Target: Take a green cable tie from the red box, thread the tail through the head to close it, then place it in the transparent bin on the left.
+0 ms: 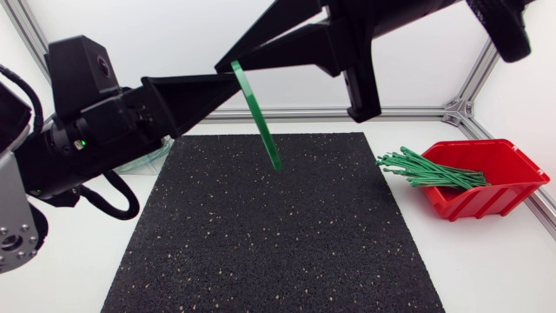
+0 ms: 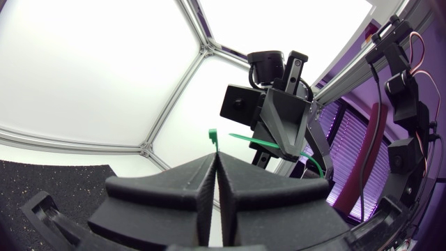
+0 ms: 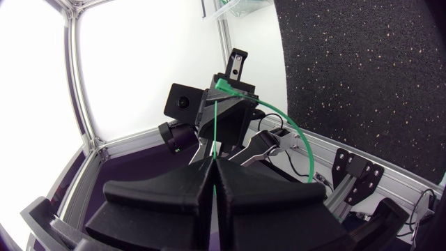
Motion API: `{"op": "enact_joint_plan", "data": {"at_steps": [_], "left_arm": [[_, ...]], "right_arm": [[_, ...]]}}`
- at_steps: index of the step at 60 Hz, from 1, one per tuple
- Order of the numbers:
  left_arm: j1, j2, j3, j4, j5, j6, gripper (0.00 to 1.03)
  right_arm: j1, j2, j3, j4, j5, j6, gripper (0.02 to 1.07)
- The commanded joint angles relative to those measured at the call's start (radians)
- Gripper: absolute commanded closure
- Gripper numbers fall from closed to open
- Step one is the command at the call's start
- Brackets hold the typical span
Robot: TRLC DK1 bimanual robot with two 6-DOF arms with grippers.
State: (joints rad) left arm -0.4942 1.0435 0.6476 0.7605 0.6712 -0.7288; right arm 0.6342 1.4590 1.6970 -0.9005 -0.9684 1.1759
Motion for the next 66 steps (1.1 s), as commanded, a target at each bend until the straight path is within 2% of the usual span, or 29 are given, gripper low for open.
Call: {"op": "enact_joint_plan", "data": {"at_steps": [1,34,66], "left_arm": [[-0.009,0.000,-0.017,0.020,-0.007,0.012,1.00],[-0.027,-0.066,-0.039,0.019,-0.007,0.008,1.00],[-0.012,-0.037,-0.016,0.019,-0.007,0.009,1.00]], "right_arm": [[0.010,-0.005,-0.028,0.018,-0.006,0.041,1.01],[0.010,-0.026,-0.048,0.040,-0.004,0.045,1.01],[0.010,-0.048,-0.079,0.066,-0.004,0.054,1.01]]}}
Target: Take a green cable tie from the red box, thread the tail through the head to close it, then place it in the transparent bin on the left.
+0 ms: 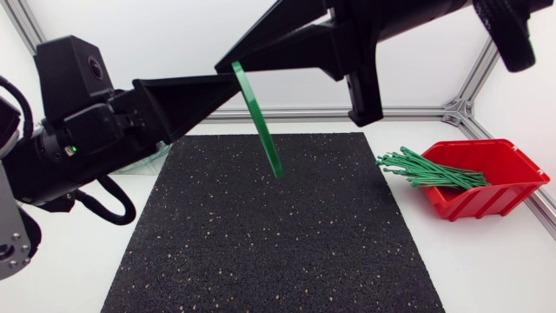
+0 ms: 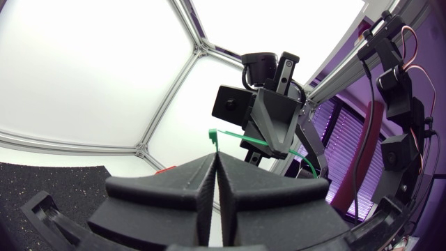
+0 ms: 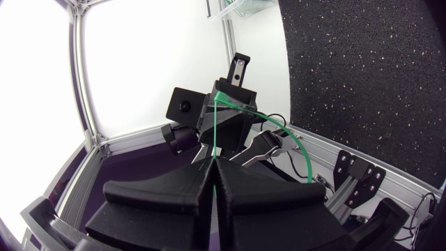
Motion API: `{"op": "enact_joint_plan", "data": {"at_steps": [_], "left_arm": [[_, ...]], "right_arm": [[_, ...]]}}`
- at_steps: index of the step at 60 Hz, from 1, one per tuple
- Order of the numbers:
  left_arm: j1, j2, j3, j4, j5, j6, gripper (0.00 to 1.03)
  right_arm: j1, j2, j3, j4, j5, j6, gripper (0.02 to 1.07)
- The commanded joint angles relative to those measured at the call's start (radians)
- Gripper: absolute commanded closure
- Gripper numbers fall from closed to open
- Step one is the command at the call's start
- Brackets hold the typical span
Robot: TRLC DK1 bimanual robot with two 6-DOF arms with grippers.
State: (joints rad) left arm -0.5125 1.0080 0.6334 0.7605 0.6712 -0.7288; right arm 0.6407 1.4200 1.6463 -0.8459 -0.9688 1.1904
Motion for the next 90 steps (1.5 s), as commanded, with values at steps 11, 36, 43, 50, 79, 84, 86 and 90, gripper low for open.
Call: {"op": "enact_joint_plan", "data": {"at_steps": [11,36,43,50,79,84,86,90], "left_arm": [[0.008,-0.003,-0.001,0.019,-0.007,0.009,1.00],[0.020,-0.002,0.006,0.019,-0.007,0.009,1.00],[0.023,0.001,0.009,0.019,-0.007,0.009,1.00],[0.022,0.000,0.008,0.019,-0.007,0.006,1.00],[-0.006,0.014,0.005,0.019,-0.007,0.006,1.00],[-0.008,0.012,0.005,0.019,-0.007,0.006,1.00],[-0.008,0.009,0.005,0.019,-0.007,0.006,1.00],[-0.008,0.001,0.003,0.019,-0.007,0.006,1.00]], "right_arm": [[0.004,-0.009,-0.028,0.013,-0.004,0.040,1.01],[0.005,-0.020,-0.033,0.015,-0.002,0.040,1.01],[0.005,-0.020,-0.037,0.019,-0.004,0.040,1.01],[0.007,-0.020,-0.037,0.022,-0.002,0.043,1.01],[0.014,-0.023,-0.036,0.027,0.005,0.043,1.01],[0.014,-0.021,-0.037,0.028,0.007,0.043,1.01],[0.014,-0.020,-0.037,0.030,0.007,0.043,1.01],[0.014,-0.020,-0.039,0.031,0.007,0.044,1.01]]}}
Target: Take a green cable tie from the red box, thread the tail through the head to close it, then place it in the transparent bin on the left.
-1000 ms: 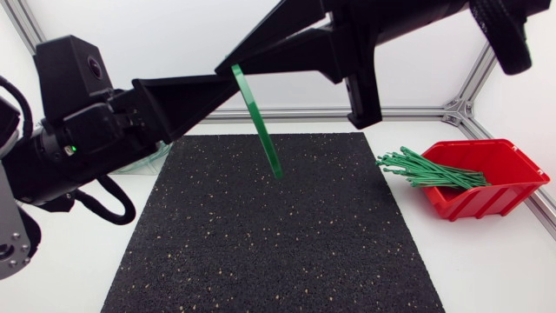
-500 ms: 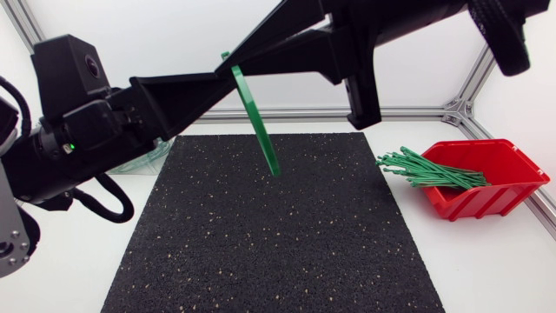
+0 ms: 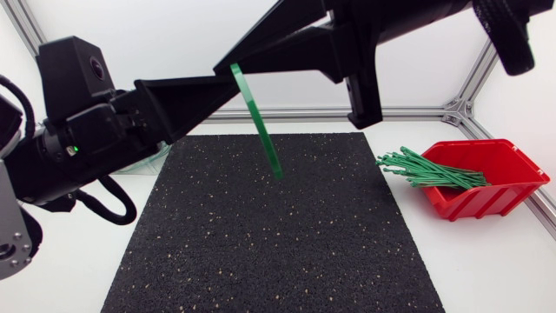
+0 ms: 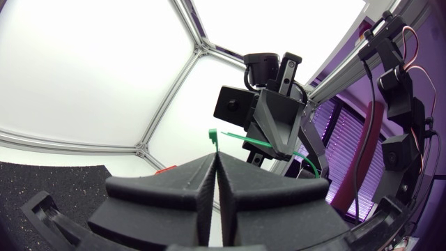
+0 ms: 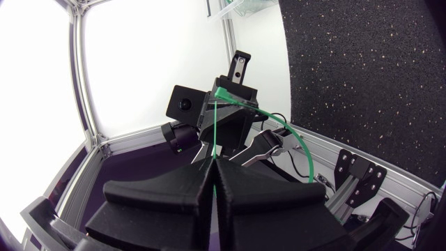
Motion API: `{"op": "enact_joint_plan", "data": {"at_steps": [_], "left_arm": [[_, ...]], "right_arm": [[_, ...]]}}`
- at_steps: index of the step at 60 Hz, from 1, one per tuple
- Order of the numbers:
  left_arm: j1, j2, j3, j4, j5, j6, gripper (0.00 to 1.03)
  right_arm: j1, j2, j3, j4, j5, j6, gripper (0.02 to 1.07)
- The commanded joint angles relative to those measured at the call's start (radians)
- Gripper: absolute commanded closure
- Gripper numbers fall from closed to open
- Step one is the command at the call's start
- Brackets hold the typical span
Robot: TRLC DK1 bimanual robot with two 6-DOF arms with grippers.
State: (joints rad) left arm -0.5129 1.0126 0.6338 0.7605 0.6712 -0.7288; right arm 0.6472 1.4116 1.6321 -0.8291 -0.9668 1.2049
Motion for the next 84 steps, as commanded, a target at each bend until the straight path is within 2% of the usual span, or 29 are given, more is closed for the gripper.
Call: {"op": "enact_joint_plan", "data": {"at_steps": [1,70,84], "left_arm": [[-0.007,-0.005,0.003,0.019,-0.007,0.006,1.00],[0.001,-0.029,0.003,0.016,-0.007,-0.001,1.00],[-0.021,-0.034,-0.003,0.016,-0.007,0.000,1.00]], "right_arm": [[0.008,-0.011,-0.025,0.015,0.005,0.030,1.01],[0.005,-0.023,-0.040,0.028,0.016,0.030,1.01],[0.003,-0.017,-0.043,0.035,0.016,0.031,1.01]]}}
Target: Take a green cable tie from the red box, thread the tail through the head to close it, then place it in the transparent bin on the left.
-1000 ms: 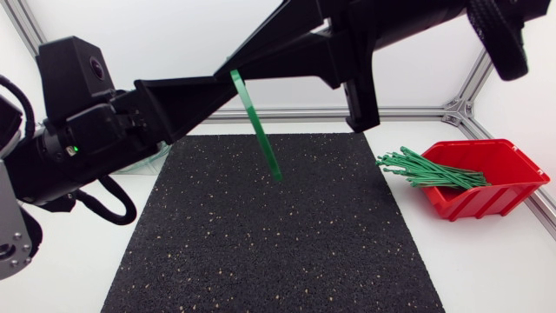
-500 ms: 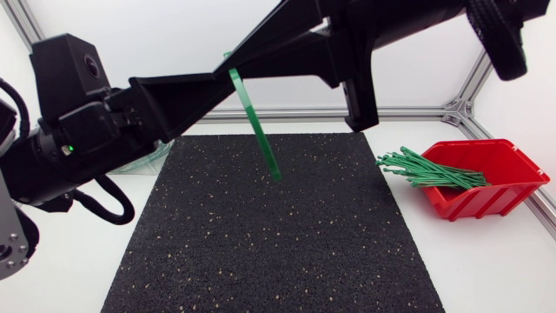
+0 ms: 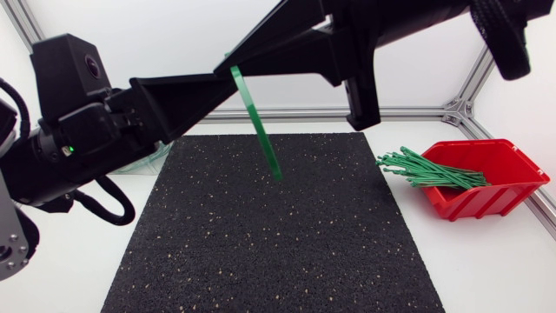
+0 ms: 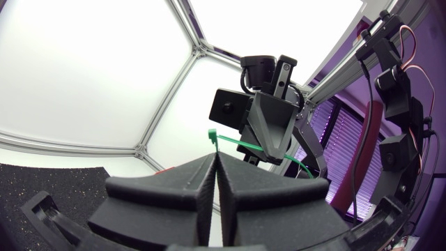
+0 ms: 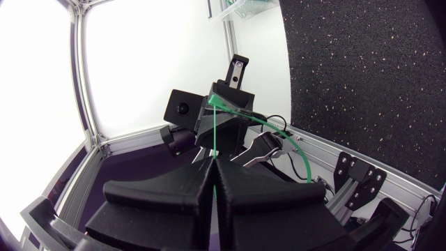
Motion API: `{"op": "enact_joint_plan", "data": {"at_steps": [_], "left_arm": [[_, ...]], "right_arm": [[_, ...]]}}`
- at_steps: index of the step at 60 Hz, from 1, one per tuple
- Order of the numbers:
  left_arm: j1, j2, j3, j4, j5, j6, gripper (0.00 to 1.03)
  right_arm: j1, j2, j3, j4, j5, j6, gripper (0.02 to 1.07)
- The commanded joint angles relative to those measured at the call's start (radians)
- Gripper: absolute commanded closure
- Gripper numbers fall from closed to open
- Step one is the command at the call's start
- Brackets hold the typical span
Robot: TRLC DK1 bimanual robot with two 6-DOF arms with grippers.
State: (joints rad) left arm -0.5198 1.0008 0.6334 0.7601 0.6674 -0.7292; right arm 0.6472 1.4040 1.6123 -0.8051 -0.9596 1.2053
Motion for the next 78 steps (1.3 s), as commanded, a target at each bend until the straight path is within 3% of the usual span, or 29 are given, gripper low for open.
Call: {"op": "enact_joint_plan", "data": {"at_steps": [1,78], "left_arm": [[-0.014,-0.022,-0.003,0.016,-0.003,0.001,1.00],[-0.063,-0.087,-0.018,0.005,0.001,0.013,1.00]], "right_arm": [[0.003,-0.010,-0.023,0.011,0.009,0.031,1.01],[-0.034,0.006,-0.017,0.015,-0.002,0.053,1.01]]}}
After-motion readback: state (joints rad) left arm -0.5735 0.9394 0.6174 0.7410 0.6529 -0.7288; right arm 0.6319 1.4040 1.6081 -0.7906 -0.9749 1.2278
